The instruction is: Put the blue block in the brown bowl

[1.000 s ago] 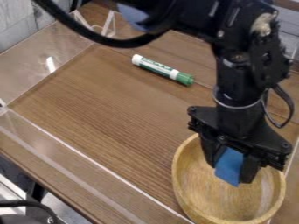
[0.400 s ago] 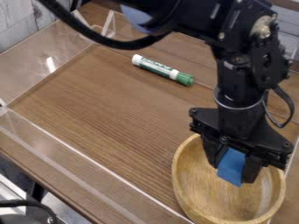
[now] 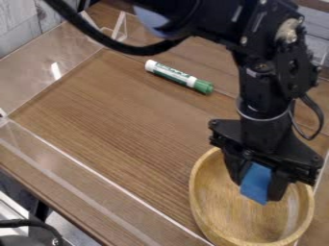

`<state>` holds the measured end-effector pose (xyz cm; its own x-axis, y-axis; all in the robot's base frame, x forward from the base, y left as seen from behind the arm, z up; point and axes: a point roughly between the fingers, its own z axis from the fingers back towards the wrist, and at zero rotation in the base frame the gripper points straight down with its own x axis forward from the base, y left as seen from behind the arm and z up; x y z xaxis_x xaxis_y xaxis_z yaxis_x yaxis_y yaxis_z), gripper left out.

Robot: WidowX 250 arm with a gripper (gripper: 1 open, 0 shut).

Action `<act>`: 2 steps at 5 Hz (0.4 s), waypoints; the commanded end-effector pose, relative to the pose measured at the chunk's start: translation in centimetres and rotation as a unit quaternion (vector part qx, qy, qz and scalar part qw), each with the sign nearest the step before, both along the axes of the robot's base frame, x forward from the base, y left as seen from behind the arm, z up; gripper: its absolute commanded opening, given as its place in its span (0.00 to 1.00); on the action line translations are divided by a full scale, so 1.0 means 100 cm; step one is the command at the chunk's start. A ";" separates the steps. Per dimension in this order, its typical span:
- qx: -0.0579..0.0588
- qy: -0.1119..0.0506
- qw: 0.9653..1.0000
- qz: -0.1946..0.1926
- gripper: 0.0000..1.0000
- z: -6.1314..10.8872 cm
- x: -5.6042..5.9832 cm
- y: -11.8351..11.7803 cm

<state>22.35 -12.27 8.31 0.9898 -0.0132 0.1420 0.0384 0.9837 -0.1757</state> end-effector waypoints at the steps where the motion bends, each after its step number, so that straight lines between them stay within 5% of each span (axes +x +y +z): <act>1: -0.009 -0.015 1.000 0.007 0.00 0.007 0.007 -0.001; 2: -0.010 -0.014 1.000 0.009 0.00 0.007 0.007 -0.001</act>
<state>22.41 -12.36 8.19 0.9899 -0.0037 0.1419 0.0297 0.9829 -0.1817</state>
